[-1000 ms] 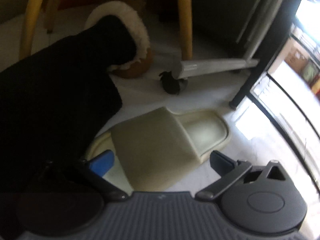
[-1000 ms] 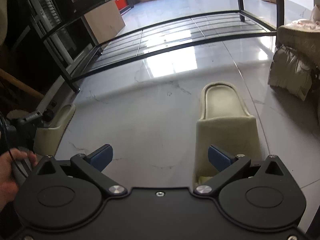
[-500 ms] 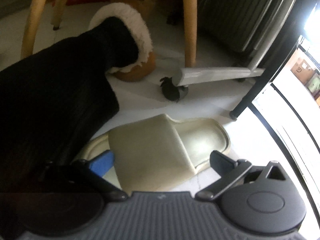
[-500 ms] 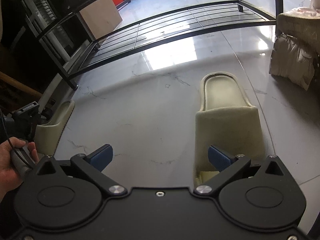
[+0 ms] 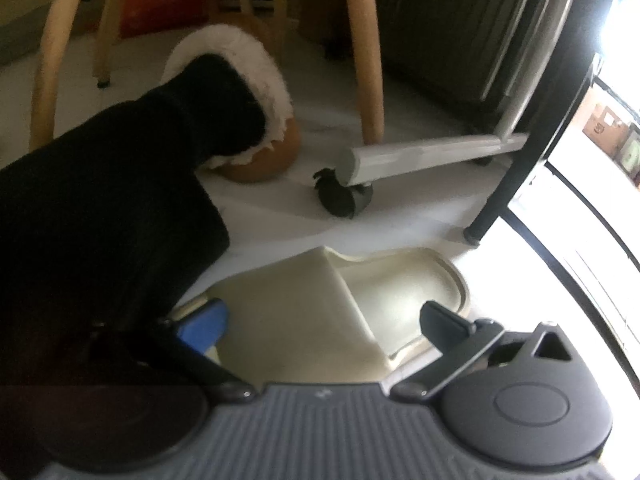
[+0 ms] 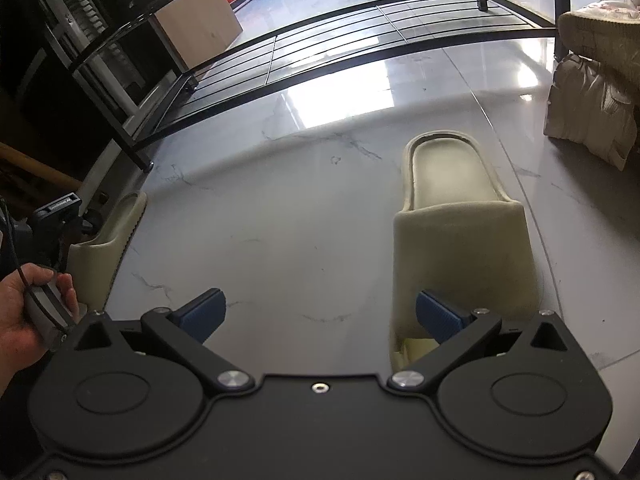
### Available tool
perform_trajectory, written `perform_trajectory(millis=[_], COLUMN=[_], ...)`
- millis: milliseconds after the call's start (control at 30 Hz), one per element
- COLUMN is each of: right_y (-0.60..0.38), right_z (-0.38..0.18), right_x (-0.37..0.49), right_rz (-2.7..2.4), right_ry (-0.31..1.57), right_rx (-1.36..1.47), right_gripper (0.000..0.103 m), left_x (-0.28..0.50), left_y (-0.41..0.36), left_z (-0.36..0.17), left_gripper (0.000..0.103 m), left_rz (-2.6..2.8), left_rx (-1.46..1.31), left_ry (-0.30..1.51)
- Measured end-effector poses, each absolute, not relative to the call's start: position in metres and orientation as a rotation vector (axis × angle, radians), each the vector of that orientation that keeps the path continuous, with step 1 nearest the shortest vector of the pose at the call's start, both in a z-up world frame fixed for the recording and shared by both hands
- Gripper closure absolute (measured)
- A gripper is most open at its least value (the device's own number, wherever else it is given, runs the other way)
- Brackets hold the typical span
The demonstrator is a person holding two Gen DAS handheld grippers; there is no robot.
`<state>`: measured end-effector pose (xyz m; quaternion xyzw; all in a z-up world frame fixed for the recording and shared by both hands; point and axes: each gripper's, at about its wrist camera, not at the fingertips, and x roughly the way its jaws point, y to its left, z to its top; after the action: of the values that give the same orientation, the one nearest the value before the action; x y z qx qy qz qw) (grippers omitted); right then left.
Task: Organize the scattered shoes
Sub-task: 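Grasp the beige slide by the boot with the left gripper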
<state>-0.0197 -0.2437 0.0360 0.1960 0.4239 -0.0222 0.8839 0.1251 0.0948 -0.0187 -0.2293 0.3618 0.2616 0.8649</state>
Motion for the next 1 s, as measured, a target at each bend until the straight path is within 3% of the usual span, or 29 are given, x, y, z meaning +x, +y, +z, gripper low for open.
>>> perform_trajectory(millis=[267, 433, 533, 567, 600, 1000], right_y=[-0.243, -0.246, -0.247, -0.247, -0.247, -0.256], right_z=[0.032, 0.031, 0.031, 0.031, 0.031, 0.046], right_x=[-0.017, -0.016, -0.016, -0.016, -0.016, -0.022], right_rz=[-0.045, -0.059, -0.065, -0.066, -0.067, -0.086], right_ry=[0.901, 0.905, 0.91, 0.91, 0.91, 0.85], right_rx=[0.418, 0.438, 0.442, 0.441, 0.441, 0.48], right_gripper=[0.0, 0.0, 0.0, 0.0, 0.0, 0.0], left_x=[0.135, 0.152, 0.15, 0.149, 0.147, 0.11], left_y=[0.089, 0.091, 0.098, 0.099, 0.1, 0.056], left_z=[-0.027, -0.046, -0.048, -0.047, -0.046, -0.014], left_gripper=[0.001, 0.001, 0.002, 0.005, 0.016, 0.018], left_rz=[0.633, 0.627, 0.606, 0.598, 0.583, 0.117], left_rx=[-0.429, -0.385, -0.421, -0.422, -0.426, -0.283], left_ry=[0.815, 0.943, 0.93, 0.921, 0.908, 0.838])
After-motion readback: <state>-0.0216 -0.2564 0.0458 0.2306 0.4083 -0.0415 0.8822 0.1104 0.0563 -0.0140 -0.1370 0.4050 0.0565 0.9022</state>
